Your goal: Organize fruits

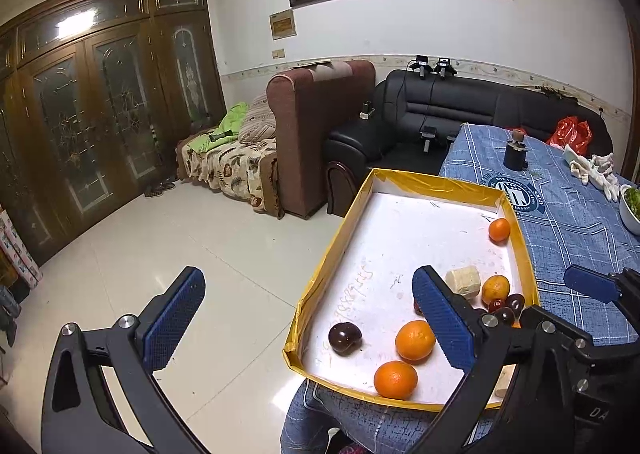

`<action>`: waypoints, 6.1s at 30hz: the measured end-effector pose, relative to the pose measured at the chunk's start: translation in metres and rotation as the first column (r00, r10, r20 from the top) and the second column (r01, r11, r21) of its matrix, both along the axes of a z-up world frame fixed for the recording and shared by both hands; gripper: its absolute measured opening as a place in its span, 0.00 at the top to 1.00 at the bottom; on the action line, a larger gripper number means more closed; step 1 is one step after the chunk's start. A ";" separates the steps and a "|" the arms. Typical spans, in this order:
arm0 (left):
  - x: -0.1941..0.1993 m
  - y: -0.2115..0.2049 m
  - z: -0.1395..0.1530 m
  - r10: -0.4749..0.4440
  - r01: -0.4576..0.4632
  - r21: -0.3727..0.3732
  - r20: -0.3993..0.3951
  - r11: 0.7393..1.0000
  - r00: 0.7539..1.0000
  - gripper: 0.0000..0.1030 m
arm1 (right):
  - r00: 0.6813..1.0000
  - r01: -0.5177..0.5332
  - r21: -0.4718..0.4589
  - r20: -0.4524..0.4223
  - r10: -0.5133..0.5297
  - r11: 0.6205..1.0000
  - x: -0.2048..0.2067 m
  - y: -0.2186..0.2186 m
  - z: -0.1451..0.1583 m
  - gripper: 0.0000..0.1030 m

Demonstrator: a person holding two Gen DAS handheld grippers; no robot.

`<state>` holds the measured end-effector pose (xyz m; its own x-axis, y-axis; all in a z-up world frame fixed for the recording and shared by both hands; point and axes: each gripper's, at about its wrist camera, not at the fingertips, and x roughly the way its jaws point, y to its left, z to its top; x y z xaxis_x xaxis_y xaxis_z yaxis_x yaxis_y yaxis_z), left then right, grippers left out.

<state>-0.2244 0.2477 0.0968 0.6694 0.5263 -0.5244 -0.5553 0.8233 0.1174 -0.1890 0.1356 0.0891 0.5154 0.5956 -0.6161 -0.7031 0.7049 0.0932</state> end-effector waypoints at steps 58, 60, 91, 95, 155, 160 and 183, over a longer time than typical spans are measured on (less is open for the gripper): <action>-0.004 0.030 -0.026 0.020 -0.022 -0.060 -0.035 0.998 0.999 0.00 | 0.999 0.020 -0.039 -0.033 -0.022 0.999 0.002 0.032 -0.003 0.29; -0.004 0.031 -0.027 0.022 -0.024 -0.063 -0.035 0.998 0.999 0.00 | 0.999 0.019 -0.041 -0.030 -0.020 0.999 0.002 0.033 -0.003 0.29; -0.008 0.042 -0.038 0.046 -0.050 -0.082 -0.045 0.995 0.998 0.00 | 0.999 0.009 -0.046 -0.033 -0.011 0.999 -0.003 0.048 -0.005 0.29; -0.008 0.042 -0.038 0.046 -0.050 -0.082 -0.046 0.995 0.998 0.00 | 0.999 0.009 -0.045 -0.033 -0.011 0.999 -0.003 0.047 -0.005 0.29; -0.013 0.027 -0.028 0.040 -0.043 -0.046 -0.051 0.998 0.998 0.00 | 0.999 0.011 -0.028 -0.031 -0.012 1.000 -0.002 0.034 -0.003 0.29; -0.013 0.028 -0.030 0.037 -0.040 -0.047 -0.054 0.998 0.998 0.00 | 0.999 0.010 -0.028 -0.036 -0.011 1.000 -0.002 0.034 -0.003 0.29; -0.011 0.030 -0.034 0.042 -0.046 -0.055 -0.063 0.997 0.997 0.00 | 0.999 0.012 -0.024 -0.044 -0.013 1.000 -0.002 0.035 -0.004 0.29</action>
<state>-0.2353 0.2780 0.0630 0.6116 0.5227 -0.5939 -0.5843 0.8045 0.1064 -0.1905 0.1707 0.0848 0.4946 0.5744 -0.6523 -0.6899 0.7159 0.1073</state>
